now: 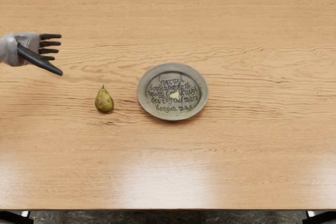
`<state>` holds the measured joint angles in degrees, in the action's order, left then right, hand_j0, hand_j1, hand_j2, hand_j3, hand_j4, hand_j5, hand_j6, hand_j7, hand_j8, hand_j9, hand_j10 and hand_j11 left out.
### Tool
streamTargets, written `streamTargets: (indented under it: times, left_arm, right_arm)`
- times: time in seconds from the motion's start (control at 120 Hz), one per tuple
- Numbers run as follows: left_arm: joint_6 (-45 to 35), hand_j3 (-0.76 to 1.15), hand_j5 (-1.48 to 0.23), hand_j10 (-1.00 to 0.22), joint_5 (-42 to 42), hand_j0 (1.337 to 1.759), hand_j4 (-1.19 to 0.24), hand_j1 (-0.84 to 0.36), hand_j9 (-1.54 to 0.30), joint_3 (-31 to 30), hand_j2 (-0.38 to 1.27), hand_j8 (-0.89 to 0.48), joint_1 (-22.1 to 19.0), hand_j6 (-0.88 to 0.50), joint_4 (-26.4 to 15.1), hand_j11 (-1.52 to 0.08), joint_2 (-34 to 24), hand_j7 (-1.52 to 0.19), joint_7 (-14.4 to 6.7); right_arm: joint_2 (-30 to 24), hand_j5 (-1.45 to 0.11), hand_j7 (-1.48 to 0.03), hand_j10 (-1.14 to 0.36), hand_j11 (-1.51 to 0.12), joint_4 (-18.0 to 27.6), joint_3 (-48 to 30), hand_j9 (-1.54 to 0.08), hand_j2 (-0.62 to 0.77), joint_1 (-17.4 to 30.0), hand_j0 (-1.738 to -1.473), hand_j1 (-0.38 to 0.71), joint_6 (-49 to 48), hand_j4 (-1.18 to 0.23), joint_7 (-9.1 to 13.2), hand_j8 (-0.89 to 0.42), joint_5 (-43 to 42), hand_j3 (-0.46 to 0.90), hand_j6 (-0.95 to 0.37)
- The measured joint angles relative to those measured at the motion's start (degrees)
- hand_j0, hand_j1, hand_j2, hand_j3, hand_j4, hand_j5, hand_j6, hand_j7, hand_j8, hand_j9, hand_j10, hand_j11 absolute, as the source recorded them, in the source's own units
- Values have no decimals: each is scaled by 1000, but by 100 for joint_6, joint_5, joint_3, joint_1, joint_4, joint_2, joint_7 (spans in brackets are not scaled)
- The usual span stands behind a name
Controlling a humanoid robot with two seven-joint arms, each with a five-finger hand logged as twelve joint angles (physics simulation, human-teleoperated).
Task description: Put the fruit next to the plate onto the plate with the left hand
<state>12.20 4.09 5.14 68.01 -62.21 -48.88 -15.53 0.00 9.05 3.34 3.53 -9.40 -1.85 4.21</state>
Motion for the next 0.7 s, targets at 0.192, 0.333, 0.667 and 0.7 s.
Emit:
streamTargets:
  times: [0.192,0.333,0.667,0.7]
  left_arm:
    - [-2760,0,-34,-26,496,1658,-26,318,-34,-284,6,-26,9,-26,-1728,-34,-18,-34,10]
    - [-4149,0,-53,-41,571,1658,-41,301,-53,-494,9,-41,10,-41,-2496,-53,2,-53,13]
    - [-4698,0,-132,-102,744,1658,-101,228,-132,-887,21,-102,10,-101,-3143,-132,496,-132,23]
    - [-4704,0,-154,-119,767,1658,-118,207,-154,-903,24,-119,4,-119,-3149,-154,533,-154,25]
  right_arm:
    - [0,-10,-10,-8,-10,0,0,-10,-2,-1,-1658,-340,0,-8,0,-8,0,0,-8]
    - [0,-10,-10,-8,-10,0,0,-10,-2,0,-1658,-340,0,-8,0,-8,-1,0,-8]
    - [0,-10,-10,-8,-10,0,0,-10,-2,-1,-1658,-340,0,-8,0,-8,0,0,-8]
    - [0,-10,-10,-8,-10,0,0,-10,-2,0,-1658,-340,0,-8,0,-8,0,0,-8]
